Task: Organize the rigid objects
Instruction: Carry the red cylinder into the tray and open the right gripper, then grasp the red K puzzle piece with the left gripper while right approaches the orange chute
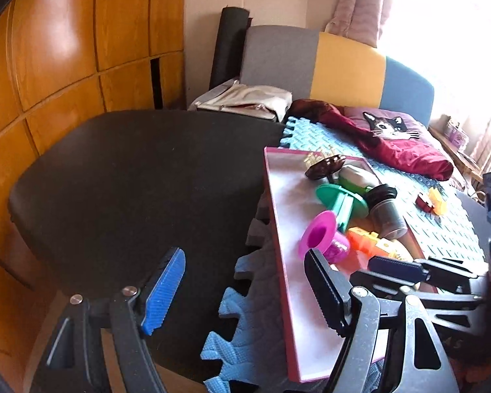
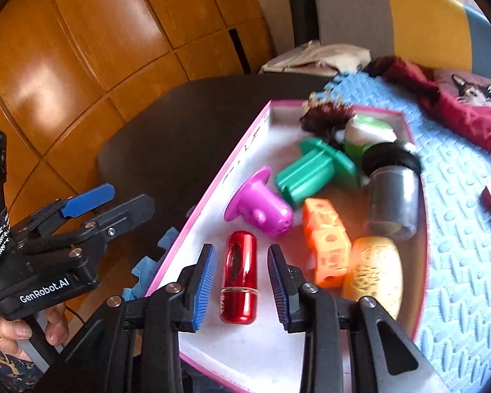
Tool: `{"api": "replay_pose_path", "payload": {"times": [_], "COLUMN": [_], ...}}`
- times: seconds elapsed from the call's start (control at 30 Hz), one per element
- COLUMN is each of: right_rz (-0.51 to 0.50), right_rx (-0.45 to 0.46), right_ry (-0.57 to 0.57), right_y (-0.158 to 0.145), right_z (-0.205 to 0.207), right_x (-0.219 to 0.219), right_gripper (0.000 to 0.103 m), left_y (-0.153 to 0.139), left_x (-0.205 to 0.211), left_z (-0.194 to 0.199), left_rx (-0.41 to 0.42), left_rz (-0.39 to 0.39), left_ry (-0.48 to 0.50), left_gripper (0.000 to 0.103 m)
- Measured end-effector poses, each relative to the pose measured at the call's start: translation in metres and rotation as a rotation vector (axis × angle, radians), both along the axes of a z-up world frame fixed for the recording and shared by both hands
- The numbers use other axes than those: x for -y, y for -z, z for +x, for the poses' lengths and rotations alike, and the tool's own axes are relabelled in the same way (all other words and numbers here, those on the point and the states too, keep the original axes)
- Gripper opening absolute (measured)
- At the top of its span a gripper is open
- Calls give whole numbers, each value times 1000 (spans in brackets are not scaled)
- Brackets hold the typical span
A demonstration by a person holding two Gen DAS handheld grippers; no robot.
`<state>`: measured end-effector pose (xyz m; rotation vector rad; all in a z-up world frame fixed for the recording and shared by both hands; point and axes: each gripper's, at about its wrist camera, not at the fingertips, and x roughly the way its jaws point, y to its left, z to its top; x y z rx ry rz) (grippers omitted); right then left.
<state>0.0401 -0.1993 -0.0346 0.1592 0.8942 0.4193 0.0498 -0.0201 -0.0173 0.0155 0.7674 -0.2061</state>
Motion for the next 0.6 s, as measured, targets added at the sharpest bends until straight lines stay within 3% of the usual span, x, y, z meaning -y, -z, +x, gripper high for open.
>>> {"api": "replay_pose_path", "payload": {"times": [0.3, 0.6], "right_rz": [-35, -73], "right_rx": [73, 107], "right_ry": [79, 224], "right_y": [-27, -41], "right_z": [-6, -9], "right_x": [33, 100], "right_gripper": [37, 38], "left_y": [-10, -23], "left_x": [21, 60], "left_z": [-5, -7], "left_rx": [17, 45], "left_rz": [21, 45], "left_ry": [55, 151], "left_gripper": [76, 76]}}
